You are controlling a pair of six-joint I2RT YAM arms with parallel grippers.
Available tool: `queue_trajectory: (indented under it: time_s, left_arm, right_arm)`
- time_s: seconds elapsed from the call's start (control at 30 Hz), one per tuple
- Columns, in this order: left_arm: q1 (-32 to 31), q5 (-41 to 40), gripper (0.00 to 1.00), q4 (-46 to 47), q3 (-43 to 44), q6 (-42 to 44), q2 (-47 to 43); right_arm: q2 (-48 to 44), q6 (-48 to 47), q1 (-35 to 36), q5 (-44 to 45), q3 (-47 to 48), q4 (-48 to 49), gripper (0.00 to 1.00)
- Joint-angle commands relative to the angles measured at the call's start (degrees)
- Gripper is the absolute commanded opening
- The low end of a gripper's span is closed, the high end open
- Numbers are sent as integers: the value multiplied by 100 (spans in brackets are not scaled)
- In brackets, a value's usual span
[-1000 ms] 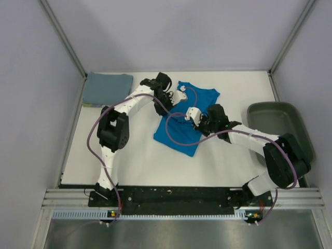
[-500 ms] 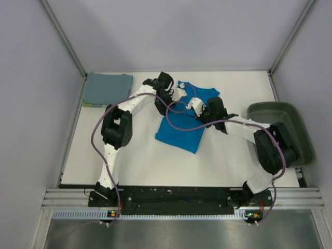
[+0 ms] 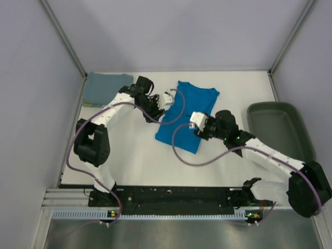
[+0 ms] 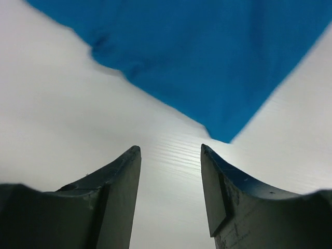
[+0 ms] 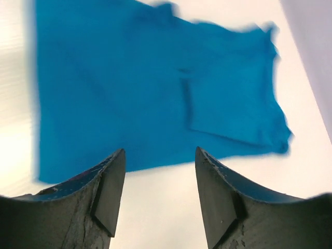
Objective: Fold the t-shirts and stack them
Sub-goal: Fold the folded rectangular tshirt in 1/3 of the way, then grab one side of the 2/3 rectangular tshirt with both arms
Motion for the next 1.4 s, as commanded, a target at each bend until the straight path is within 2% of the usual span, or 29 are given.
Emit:
queue_trajectory:
  time_s: [0.0,0.13,0.27,0.5,0.6,0.63,0.7,0.77,0.83,0.87,0.9,1.07,1.17,1.27,1.37]
  left_arm:
    - [-296,927,56,185,-1702,1728,-1041]
    - [-647,366,60,827,-2486,1826,-1157]
    - [-753,-48,62,1338,-2531,1712,-867]
    - [-885,-338,63,1058,-2487,1861,-498]
    - [-946,-374,62,838,-2487,1905,-305]
    - [-964,-374,62,812,-2505,1905,-269]
    - [-1017,-383,61,759,-2514,1896,-216]
    - [-1061,-374,53,750,-2522,1835,-181]
    - [-1087,-409,19,732,-2487,1704,-181]
    - [-1105,-444,5,680,-2452,1607,-199]
    - [-1096,-514,0,584,-2409,1493,-268]
    - [-1096,-375,0,-101,-2758,1369,-1093]
    - [-1105,-181,0,-646,-2970,1325,-1796]
    - [-1105,47,0,-1471,-2936,1307,-2481]
    - [-1096,241,0,-2096,-2699,1255,-3080]
  right_arm:
    - [-946,-1308,973,-1020,-1124,-193,57]
    - [-694,-1151,1439,-680,-1222,-537,56]
    - [-105,-1133,1703,-266,-1169,-362,56]
    - [818,-1020,1923,165,-879,-405,52]
    - [1021,-966,1915,323,-774,-616,43]
    - [1048,-949,1924,315,-765,-669,37]
    - [1022,-914,1924,323,-756,-757,15]
    - [926,-870,1924,332,-756,-888,1]
    - [785,-817,1915,297,-730,-1029,0]
    - [680,-773,1924,297,-695,-1117,0]
    - [566,-730,1932,280,-651,-1248,0]
    - [-312,-633,2274,175,-493,-2170,0]
    - [-875,-414,2591,-18,-239,-3136,0]
    - [-1411,17,2837,-212,104,-3892,0]
    - [-1947,491,2864,-362,430,-4211,0]
